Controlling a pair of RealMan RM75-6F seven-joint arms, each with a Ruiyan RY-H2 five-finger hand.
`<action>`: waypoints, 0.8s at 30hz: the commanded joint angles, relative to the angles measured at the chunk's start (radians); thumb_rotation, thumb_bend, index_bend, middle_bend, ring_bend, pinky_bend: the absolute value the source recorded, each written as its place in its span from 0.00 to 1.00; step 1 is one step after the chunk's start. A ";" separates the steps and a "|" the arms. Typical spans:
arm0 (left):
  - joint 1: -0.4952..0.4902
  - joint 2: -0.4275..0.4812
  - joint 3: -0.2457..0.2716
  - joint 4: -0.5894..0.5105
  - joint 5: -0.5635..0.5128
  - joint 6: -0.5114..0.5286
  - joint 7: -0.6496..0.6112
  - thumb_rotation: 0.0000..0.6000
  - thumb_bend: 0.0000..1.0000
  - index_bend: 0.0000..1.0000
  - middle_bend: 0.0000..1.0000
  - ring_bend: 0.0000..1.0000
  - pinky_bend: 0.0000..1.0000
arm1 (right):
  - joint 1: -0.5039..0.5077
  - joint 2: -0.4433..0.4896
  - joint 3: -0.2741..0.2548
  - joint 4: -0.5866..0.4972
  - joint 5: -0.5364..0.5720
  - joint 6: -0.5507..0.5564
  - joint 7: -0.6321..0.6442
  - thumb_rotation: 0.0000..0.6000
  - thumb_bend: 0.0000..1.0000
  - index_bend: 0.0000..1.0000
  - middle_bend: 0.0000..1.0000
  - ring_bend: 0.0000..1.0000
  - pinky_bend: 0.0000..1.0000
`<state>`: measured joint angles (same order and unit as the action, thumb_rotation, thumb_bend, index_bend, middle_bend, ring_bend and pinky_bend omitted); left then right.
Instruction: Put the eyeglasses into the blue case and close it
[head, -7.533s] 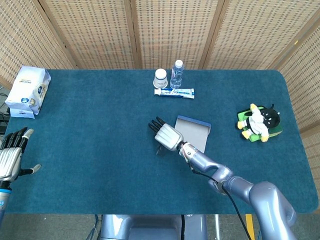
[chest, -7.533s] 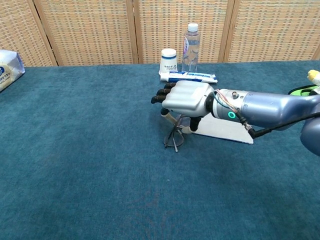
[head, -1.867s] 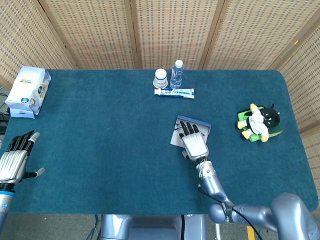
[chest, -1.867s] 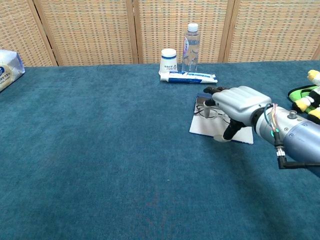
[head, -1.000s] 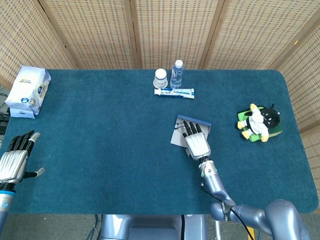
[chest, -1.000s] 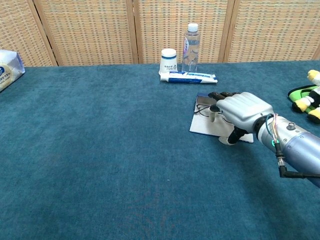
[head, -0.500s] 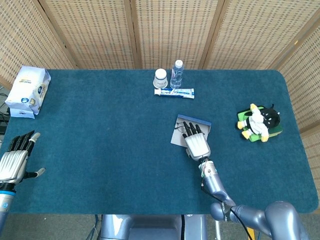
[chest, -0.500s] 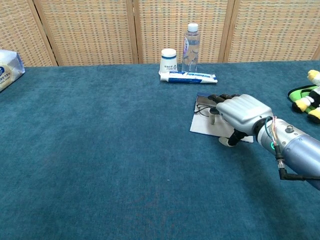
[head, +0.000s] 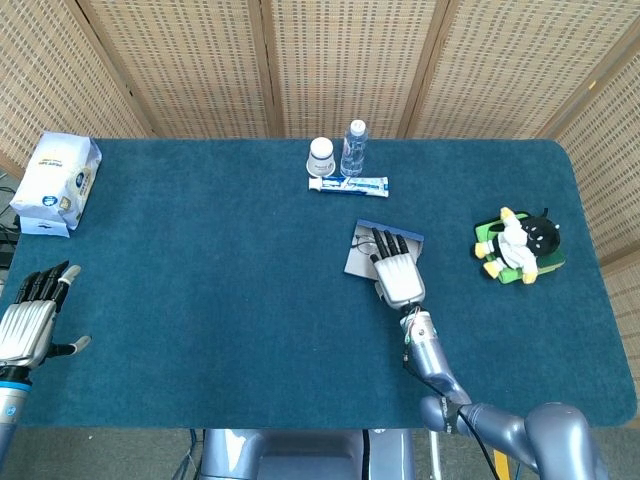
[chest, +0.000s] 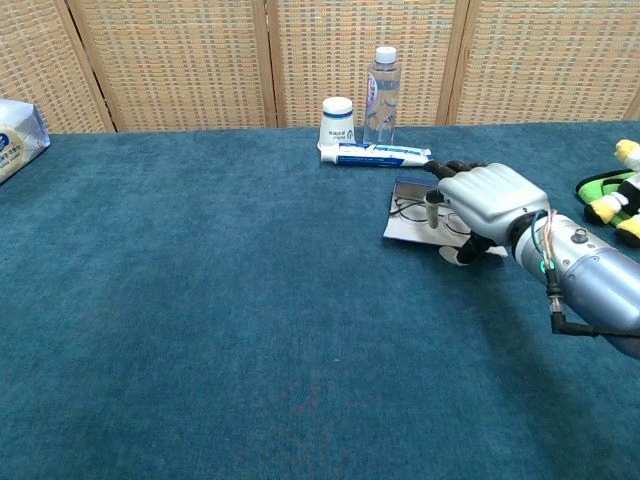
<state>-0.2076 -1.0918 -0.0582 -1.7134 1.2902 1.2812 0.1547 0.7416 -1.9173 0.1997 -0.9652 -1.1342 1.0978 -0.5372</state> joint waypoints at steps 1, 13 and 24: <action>0.000 0.000 0.000 -0.001 -0.001 0.000 0.001 1.00 0.02 0.00 0.00 0.00 0.00 | 0.007 -0.002 0.016 0.011 -0.002 -0.002 0.010 1.00 0.39 0.41 0.00 0.00 0.12; -0.002 -0.002 -0.003 0.001 -0.008 -0.002 0.005 1.00 0.02 0.00 0.00 0.00 0.00 | 0.045 -0.022 0.093 0.063 0.043 -0.049 0.007 1.00 0.39 0.44 0.00 0.00 0.12; -0.003 -0.001 -0.004 0.003 -0.014 -0.006 0.002 1.00 0.02 0.00 0.00 0.00 0.00 | 0.049 -0.045 0.099 0.101 0.075 -0.093 -0.003 1.00 0.40 0.48 0.00 0.00 0.12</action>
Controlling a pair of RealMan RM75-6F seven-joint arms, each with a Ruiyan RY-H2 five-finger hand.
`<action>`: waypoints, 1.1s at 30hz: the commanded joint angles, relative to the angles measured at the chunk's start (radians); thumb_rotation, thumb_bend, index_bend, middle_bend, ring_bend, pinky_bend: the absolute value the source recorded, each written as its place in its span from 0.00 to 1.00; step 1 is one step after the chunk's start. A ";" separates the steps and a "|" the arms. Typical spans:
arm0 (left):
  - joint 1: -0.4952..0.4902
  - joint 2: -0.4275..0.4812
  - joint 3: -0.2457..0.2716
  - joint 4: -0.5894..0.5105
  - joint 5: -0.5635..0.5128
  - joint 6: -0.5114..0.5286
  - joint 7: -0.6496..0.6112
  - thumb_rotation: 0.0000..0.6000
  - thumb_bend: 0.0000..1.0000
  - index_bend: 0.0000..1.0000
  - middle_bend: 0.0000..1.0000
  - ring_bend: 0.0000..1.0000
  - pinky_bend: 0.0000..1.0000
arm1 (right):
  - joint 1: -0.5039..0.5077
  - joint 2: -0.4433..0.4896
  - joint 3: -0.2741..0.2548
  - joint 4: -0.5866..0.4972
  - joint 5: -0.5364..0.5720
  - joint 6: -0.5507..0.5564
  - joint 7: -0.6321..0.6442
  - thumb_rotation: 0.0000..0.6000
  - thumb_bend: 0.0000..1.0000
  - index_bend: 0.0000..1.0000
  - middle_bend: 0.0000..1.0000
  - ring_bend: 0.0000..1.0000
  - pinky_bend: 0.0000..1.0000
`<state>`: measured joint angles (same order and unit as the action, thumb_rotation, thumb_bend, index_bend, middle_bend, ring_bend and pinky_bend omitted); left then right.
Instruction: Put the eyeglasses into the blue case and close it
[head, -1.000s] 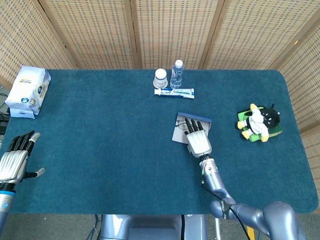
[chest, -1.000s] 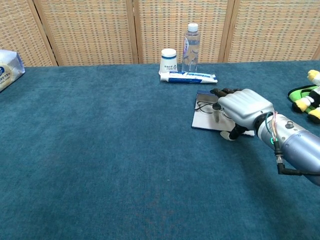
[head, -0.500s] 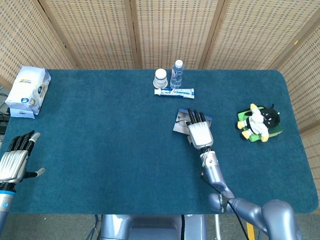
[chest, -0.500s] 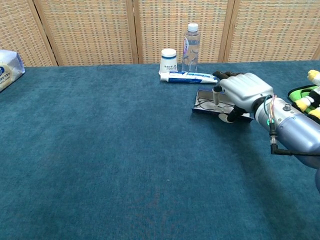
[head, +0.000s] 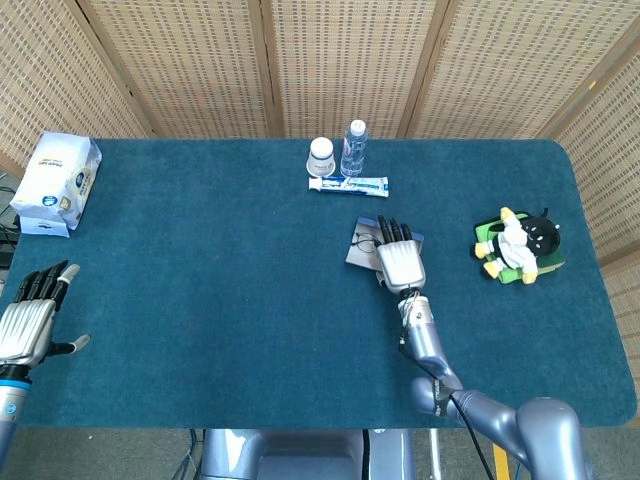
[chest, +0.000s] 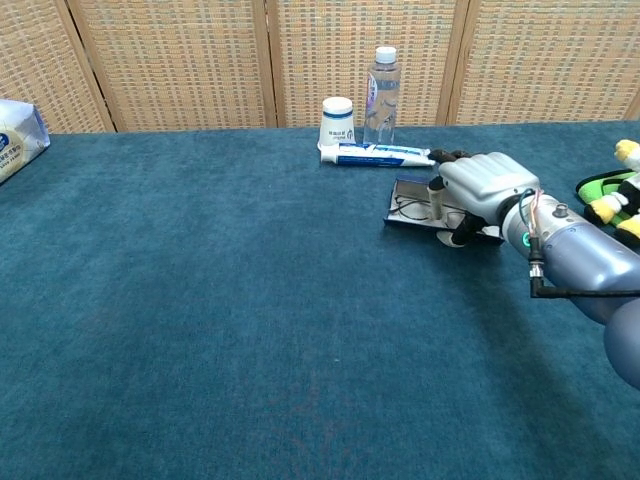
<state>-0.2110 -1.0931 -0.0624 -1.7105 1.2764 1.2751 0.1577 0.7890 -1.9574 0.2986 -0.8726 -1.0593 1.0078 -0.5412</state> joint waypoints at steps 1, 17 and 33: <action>0.000 0.000 0.000 0.000 0.000 0.000 -0.001 1.00 0.02 0.00 0.00 0.00 0.00 | 0.002 -0.007 -0.001 0.012 -0.001 -0.003 0.002 1.00 0.40 0.49 0.00 0.00 0.12; 0.001 -0.002 0.000 0.000 -0.001 0.004 0.003 1.00 0.02 0.00 0.00 0.00 0.00 | -0.007 0.008 -0.013 0.020 -0.026 -0.011 0.026 1.00 0.55 0.66 0.07 0.00 0.12; 0.002 0.001 0.006 -0.006 0.012 0.005 0.002 1.00 0.02 0.00 0.00 0.00 0.00 | -0.140 0.349 -0.154 -0.465 -0.178 0.072 0.039 1.00 0.55 0.67 0.08 0.00 0.12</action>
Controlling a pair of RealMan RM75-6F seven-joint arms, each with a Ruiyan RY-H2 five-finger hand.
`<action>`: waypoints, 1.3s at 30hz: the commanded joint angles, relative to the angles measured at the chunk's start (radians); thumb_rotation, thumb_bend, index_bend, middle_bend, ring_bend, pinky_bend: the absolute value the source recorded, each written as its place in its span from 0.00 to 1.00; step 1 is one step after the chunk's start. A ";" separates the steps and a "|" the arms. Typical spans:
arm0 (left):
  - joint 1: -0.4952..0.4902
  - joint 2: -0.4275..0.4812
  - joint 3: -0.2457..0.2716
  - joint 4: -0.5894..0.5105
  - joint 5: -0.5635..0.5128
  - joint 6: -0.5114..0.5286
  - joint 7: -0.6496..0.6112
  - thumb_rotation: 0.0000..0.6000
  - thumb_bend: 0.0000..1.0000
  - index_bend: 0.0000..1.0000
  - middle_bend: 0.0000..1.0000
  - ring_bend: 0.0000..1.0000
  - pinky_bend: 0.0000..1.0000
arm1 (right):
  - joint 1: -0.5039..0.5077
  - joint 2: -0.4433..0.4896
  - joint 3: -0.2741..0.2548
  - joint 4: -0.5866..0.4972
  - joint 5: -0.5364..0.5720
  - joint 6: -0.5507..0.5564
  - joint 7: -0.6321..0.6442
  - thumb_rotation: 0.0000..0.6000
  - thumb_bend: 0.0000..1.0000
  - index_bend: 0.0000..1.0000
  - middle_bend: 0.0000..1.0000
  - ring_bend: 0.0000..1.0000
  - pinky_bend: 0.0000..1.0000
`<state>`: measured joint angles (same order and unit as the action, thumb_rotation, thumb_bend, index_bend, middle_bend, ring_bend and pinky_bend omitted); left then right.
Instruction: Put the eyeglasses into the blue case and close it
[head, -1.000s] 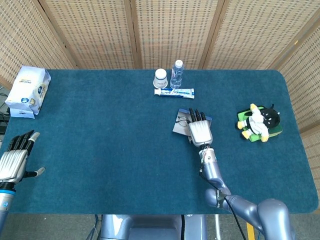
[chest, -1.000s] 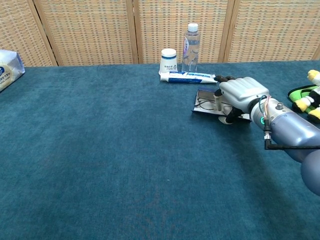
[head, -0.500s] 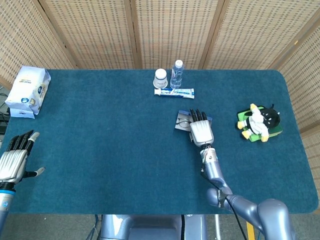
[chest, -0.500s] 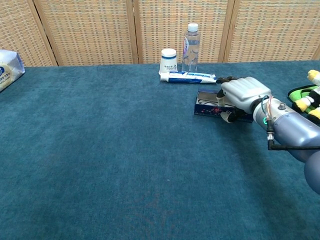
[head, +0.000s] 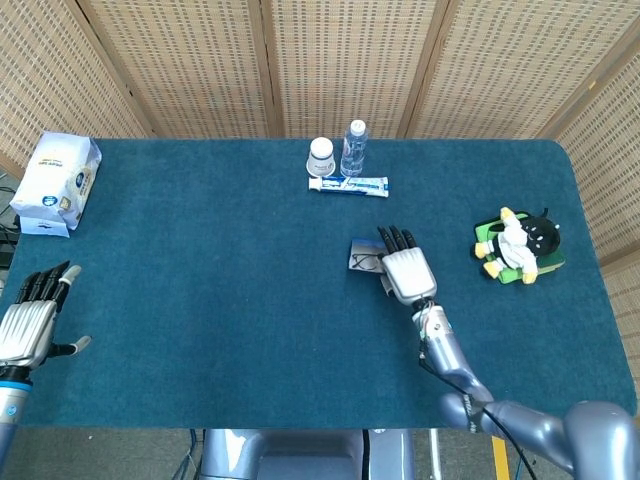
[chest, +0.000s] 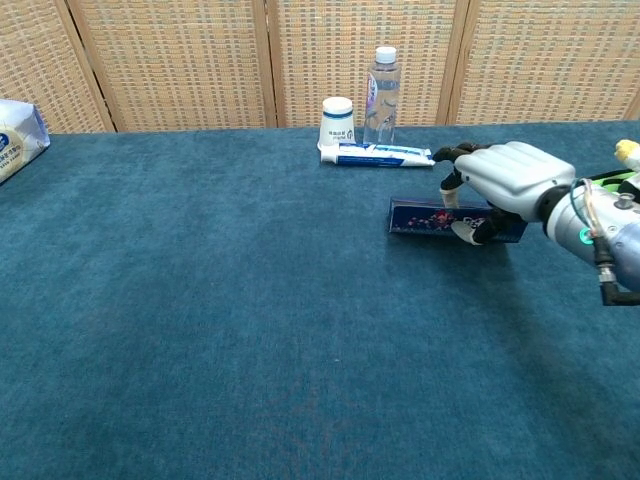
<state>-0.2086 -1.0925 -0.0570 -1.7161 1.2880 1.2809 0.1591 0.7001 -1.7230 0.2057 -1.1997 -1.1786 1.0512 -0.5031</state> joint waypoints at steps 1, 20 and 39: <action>-0.001 0.000 0.001 -0.001 0.001 -0.002 0.001 1.00 0.02 0.00 0.00 0.00 0.00 | -0.057 0.131 -0.071 -0.158 -0.069 0.033 0.000 1.00 0.55 0.67 0.08 0.00 0.12; -0.004 -0.007 0.003 -0.004 -0.001 -0.005 0.021 1.00 0.02 0.00 0.00 0.00 0.00 | -0.109 0.287 -0.184 -0.314 -0.178 0.015 -0.012 1.00 0.55 0.67 0.08 0.00 0.12; -0.007 -0.009 0.002 -0.002 -0.014 -0.011 0.029 1.00 0.02 0.00 0.00 0.00 0.00 | -0.039 0.235 -0.138 -0.289 -0.044 -0.089 -0.195 1.00 0.55 0.67 0.08 0.00 0.12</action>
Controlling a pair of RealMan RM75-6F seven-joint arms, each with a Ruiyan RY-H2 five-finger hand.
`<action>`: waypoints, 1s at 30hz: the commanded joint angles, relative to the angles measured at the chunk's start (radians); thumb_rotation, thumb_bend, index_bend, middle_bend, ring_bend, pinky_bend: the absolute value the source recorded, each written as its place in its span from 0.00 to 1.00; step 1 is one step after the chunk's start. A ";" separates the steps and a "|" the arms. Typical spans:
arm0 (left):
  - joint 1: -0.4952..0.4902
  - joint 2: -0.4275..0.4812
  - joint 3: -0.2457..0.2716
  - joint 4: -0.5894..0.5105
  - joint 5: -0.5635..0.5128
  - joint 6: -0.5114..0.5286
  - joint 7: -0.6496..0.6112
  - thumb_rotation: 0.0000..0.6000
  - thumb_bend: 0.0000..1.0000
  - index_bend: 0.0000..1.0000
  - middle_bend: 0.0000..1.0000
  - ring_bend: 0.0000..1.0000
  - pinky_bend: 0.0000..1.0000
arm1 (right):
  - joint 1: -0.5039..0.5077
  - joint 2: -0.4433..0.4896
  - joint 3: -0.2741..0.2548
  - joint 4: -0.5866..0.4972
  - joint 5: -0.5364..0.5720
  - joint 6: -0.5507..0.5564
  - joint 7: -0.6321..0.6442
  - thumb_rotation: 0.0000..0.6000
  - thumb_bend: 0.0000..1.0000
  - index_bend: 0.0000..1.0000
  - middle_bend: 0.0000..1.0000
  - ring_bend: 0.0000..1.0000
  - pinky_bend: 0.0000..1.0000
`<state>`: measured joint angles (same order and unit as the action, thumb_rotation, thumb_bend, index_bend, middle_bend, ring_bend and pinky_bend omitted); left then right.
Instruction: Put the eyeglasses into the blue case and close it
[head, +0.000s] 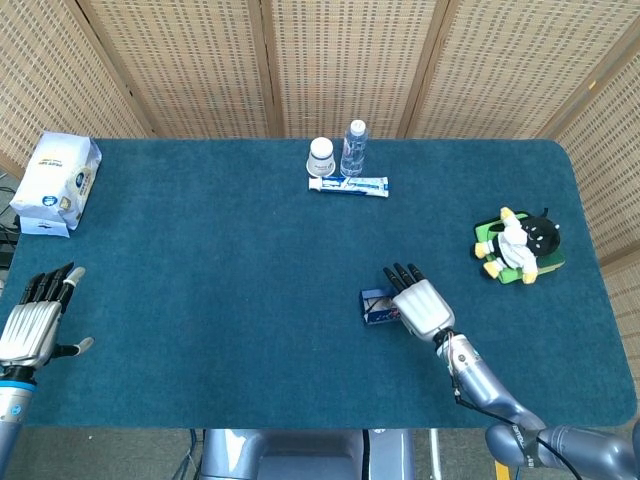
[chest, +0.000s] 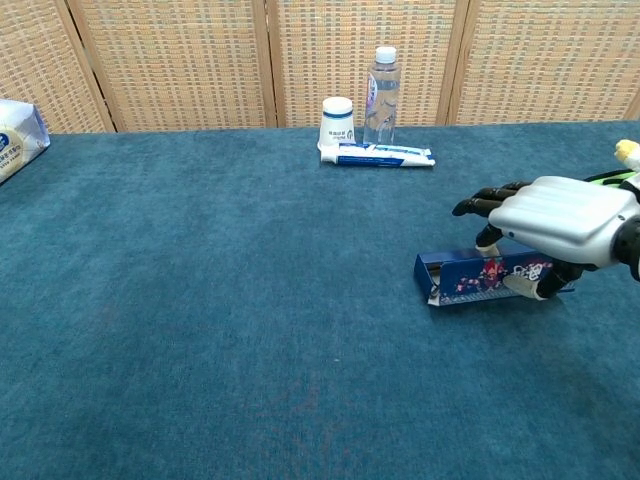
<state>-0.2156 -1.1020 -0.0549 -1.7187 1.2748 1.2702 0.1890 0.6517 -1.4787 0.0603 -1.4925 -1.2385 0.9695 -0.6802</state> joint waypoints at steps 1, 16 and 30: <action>0.000 0.000 0.000 0.001 -0.001 -0.001 0.000 1.00 0.02 0.00 0.00 0.00 0.00 | 0.012 -0.013 0.010 0.006 0.021 -0.008 -0.024 1.00 0.55 0.67 0.08 0.00 0.12; -0.002 0.001 0.000 0.001 -0.005 -0.003 0.000 1.00 0.02 0.00 0.00 0.00 0.00 | 0.075 -0.033 0.071 0.007 0.120 -0.013 -0.103 1.00 0.55 0.67 0.08 0.00 0.12; -0.002 0.004 0.000 -0.002 -0.007 -0.006 -0.002 1.00 0.02 0.00 0.00 0.00 0.00 | 0.134 -0.074 0.094 0.063 0.251 -0.033 -0.180 1.00 0.50 0.63 0.08 0.00 0.12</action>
<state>-0.2180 -1.0984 -0.0548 -1.7210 1.2674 1.2640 0.1870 0.7844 -1.5512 0.1541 -1.4307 -0.9897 0.9362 -0.8583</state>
